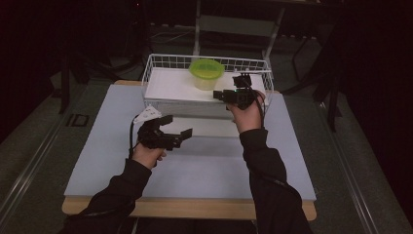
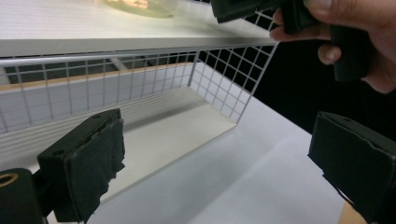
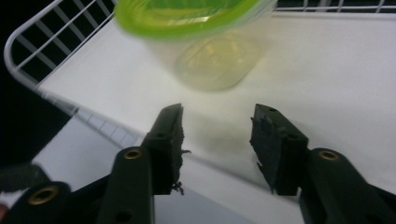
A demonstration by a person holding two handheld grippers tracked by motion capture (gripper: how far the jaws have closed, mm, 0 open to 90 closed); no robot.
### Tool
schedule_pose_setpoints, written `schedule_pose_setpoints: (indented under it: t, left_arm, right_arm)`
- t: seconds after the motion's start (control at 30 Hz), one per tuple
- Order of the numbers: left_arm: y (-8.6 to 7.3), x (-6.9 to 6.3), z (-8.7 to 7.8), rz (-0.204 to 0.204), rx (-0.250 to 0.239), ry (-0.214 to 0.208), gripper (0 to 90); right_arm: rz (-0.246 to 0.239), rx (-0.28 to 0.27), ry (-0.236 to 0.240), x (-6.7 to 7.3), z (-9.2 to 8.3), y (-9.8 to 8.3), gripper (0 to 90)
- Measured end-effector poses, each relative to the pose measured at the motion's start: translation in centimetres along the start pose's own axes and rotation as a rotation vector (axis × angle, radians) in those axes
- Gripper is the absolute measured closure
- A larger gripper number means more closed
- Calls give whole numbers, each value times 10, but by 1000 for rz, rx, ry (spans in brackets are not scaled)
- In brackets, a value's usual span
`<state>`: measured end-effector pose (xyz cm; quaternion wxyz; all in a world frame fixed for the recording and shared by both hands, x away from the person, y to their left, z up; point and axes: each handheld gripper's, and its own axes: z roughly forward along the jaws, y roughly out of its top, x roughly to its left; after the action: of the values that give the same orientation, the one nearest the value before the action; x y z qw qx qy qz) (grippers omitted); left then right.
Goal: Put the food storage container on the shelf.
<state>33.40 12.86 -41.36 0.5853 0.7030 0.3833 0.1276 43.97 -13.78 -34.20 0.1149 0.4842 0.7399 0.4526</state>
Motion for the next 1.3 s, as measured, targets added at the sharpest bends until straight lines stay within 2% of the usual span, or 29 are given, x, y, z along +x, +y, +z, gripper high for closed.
schedule_pose_setpoints:
  t: [0.1, 0.2, 0.33, 0.43, 0.5, 0.6, 0.7, 0.77, 0.83, 0.9, 1.03, 1.17, 1.3]
  left_arm:
    - [-1, -4, -3, 22, 0, -17, 46]
    - [-2, -8, -9, 57, 2, -45, 46]
    - [-4, -13, -16, 106, 6, -82, 36]
    - [-6, -18, -20, 113, 3, -113, 36]
    - [-9, -21, -23, 130, -4, -128, 36]
    - [-16, -26, -25, 158, 17, -143, 36]
    - [-25, -28, -26, 159, 43, -152, 36]
    - [-32, -29, -25, 149, 62, -164, 36]
    - [-39, -30, -24, 152, 74, -173, 36]
    - [-45, -30, -23, 154, 82, -184, 36]
    - [-60, -31, -20, 160, 98, -214, 36]
    - [-68, -32, -17, 178, 122, -216, 36]
    - [-74, -29, -18, 169, 132, -216, 36]
  right_arm:
    - [-31, -6, 12, 4, -6, -8, 480]
    - [-84, -14, 29, 10, -13, -19, 413]
    - [-133, 1, 96, 18, -20, -41, 303]
    - [-180, 20, 137, 23, -22, -57, 254]
    - [-185, 20, 165, 25, -24, -69, 232]
    - [-191, 20, 193, 27, -27, -88, 203]
    - [-205, 22, 213, 27, -30, -106, 197]
    - [-215, 30, 206, 26, -31, -117, 195]
    - [-230, 36, 204, 23, -32, -126, 194]
    - [-223, 48, 215, 20, -32, -134, 195]
    - [-243, 61, 199, 13, -28, -155, 195]
    - [-252, 75, 195, 7, -24, -172, 194]
    - [-269, 103, 170, 2, -23, -183, 183]
